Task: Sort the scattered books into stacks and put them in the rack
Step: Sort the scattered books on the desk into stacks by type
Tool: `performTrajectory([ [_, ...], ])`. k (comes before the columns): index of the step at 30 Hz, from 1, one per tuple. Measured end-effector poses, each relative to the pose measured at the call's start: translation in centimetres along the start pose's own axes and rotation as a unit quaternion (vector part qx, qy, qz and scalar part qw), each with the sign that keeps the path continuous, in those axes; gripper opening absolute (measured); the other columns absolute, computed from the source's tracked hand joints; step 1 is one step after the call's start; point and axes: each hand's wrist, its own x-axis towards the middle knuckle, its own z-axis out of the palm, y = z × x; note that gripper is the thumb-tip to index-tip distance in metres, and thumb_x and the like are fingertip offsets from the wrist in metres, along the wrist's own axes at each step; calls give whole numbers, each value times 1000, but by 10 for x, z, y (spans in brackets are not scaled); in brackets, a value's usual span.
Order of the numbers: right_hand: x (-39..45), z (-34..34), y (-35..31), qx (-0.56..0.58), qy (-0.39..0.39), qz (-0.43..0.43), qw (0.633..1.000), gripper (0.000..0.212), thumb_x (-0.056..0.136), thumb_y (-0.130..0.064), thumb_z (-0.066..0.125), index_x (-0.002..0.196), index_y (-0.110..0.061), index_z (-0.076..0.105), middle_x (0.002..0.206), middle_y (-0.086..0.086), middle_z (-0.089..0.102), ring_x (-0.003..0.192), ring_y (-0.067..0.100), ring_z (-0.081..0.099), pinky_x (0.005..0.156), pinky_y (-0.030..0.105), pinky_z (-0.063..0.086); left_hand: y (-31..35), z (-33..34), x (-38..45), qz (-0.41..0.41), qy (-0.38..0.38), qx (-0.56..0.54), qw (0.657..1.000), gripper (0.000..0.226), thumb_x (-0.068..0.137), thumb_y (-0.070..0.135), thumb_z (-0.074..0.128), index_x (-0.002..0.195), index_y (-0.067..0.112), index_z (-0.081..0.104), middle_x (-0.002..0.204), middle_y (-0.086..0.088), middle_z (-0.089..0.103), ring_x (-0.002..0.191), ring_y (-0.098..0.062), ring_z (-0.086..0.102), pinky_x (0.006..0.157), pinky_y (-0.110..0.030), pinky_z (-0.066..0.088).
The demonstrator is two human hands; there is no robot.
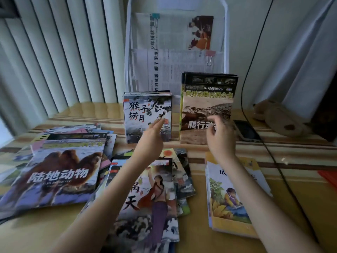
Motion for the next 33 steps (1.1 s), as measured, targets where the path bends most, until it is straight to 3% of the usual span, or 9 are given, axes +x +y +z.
performTrajectory([
  [3, -30, -14, -44, -57, -161, -86, 982, 24, 96, -35, 46, 104, -24, 65, 83, -9, 65, 76, 14, 57, 86, 33, 42, -28, -37, -29, -121, -11, 71, 990, 51, 88, -4, 38, 134, 13, 51, 132, -14, 57, 116, -30, 55, 96, -38, 48],
  [6, -60, -27, -77, -51, -252, -104, 961, 42, 93, -57, 40, 108, -27, 66, 82, -8, 66, 73, 14, 59, 71, 29, 46, -44, -54, -63, -176, -41, 96, 979, 43, 94, 10, 46, 137, 8, 46, 135, -14, 54, 120, -29, 52, 97, -37, 44],
  [8, -73, -30, -87, -41, -324, -85, 941, 59, 85, -71, 38, 118, -28, 62, 108, -1, 65, 94, 18, 61, 68, 29, 46, -47, -58, -82, -167, -47, 107, 979, 43, 95, 20, 50, 136, 8, 46, 133, -13, 55, 118, -28, 53, 93, -35, 45],
  [12, -87, -21, -95, -76, -459, -61, 883, 100, 68, -87, 36, 146, -25, 30, 151, 7, 25, 136, 32, 28, 101, 45, 38, -45, -53, -101, -155, -91, 85, 980, 55, 97, 30, 48, 145, 9, 33, 144, -11, 44, 125, -25, 47, 93, -28, 40],
  [17, -86, -14, -96, -23, -472, -8, 881, 104, 69, -79, 51, 147, -16, 27, 141, 13, 29, 133, 34, 29, 100, 42, 36, -60, -60, -104, -210, 47, -169, 962, 38, 95, 3, 47, 130, 15, 51, 117, -5, 58, 67, -4, 52, 56, -18, 45],
  [21, -93, -10, -96, 29, -438, 30, 898, 94, 72, -71, 59, 143, -15, 34, 137, 12, 32, 126, 30, 38, 97, 38, 40, -85, -78, -105, -295, 76, -412, 859, 41, 89, -4, 56, 128, 6, 51, 128, -14, 57, 108, -25, 60, 92, -36, 49],
  [24, -99, -4, -94, 56, -398, 39, 915, 81, 74, -63, 64, 138, -18, 42, 129, 11, 38, 121, 30, 41, 96, 36, 41, -86, -84, -105, -320, 64, -497, 804, 43, 91, -7, 49, 133, -4, 44, 125, -18, 55, 105, -23, 59, 90, -28, 44],
  [29, -107, 3, -91, 107, -325, 58, 938, 67, 74, -52, 71, 130, -21, 50, 122, 11, 47, 116, 28, 45, 94, 35, 41, -73, -84, -110, -306, -97, -419, 849, 47, 86, 17, 62, 130, 7, 51, 113, -13, 66, 96, -22, 65, 68, -23, 51],
  [33, -106, 7, -89, 125, -285, 59, 948, 69, 78, -47, 70, 133, -15, 44, 132, 10, 48, 122, 27, 43, 97, 34, 38, -63, -78, -110, -260, -65, -422, 866, 29, 85, -4, 60, 102, 20, 61, 77, -2, 71, 63, -13, 68, 55, -23, 57],
])
